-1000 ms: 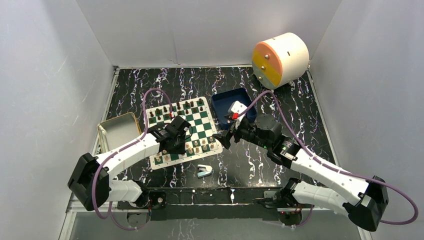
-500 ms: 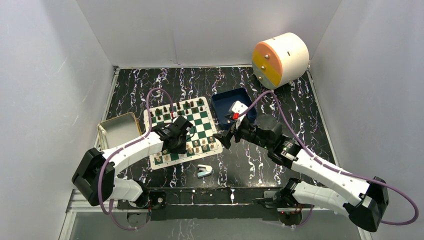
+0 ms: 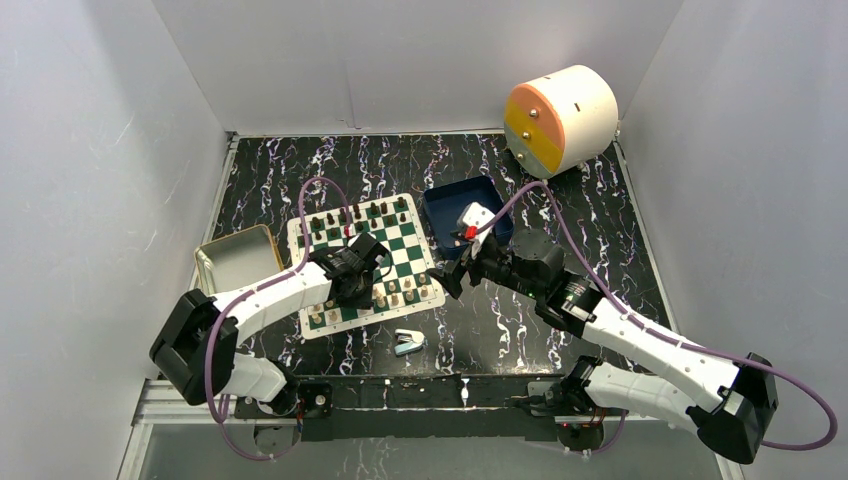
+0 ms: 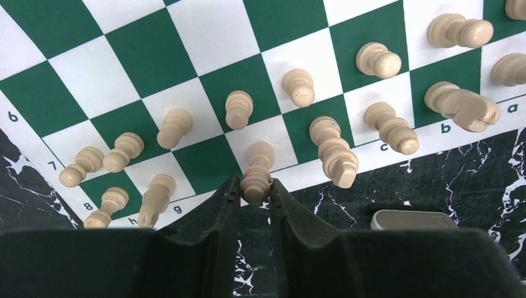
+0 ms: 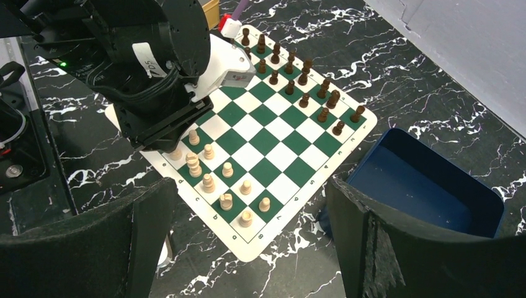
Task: Set up the chess pieces on the board
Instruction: Place the chess piece on the chessboard, then adjust the storage box at the center of the board.
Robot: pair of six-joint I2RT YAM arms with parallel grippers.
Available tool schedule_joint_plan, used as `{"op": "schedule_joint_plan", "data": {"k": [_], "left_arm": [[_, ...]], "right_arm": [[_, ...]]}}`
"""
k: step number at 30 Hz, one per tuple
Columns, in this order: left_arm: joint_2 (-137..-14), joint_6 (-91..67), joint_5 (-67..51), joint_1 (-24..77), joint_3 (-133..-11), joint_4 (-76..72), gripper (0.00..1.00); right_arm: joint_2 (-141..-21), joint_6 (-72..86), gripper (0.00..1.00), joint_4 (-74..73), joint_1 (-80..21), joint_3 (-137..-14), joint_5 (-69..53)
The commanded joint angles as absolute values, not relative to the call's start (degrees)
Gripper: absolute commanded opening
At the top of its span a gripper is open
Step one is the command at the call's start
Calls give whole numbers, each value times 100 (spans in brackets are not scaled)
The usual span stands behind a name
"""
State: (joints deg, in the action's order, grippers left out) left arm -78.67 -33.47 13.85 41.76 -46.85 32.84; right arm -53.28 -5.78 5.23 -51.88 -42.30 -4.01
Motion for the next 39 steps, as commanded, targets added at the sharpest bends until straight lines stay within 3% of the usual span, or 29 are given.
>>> {"op": "schedule_joint_plan", "data": {"k": [1, 6, 15, 23, 30, 34, 39], "left_arm": [[-7897, -3314, 1548, 4198, -4691, 3314, 24], [-7873, -3320, 1440, 4195, -4776, 3322, 33], [-7422, -3334, 1299, 4193, -5297, 3653, 41], [-6909, -3075, 1224, 4193, -6120, 3775, 45], [-6421, -2498, 1090, 4198, -6167, 3344, 56], [-6153, -2049, 1005, 4199, -5937, 2988, 58], [-5879, -1360, 821, 4195, -5449, 2607, 57]], "right_arm": [[-5257, -545, 99, 624, -5193, -4313, -360], [-5302, -545, 99, 650, -5188, -4307, -356], [-5484, -275, 99, 658, -5194, -4359, -297], [-5770, 520, 99, 348, -5188, -4776, 526], [-6305, 373, 99, -119, -5107, -5337, 1228], [-6738, 15, 99, -336, -4688, -5661, 857], [-7419, -603, 87, -543, -3887, -5941, 101]]}}
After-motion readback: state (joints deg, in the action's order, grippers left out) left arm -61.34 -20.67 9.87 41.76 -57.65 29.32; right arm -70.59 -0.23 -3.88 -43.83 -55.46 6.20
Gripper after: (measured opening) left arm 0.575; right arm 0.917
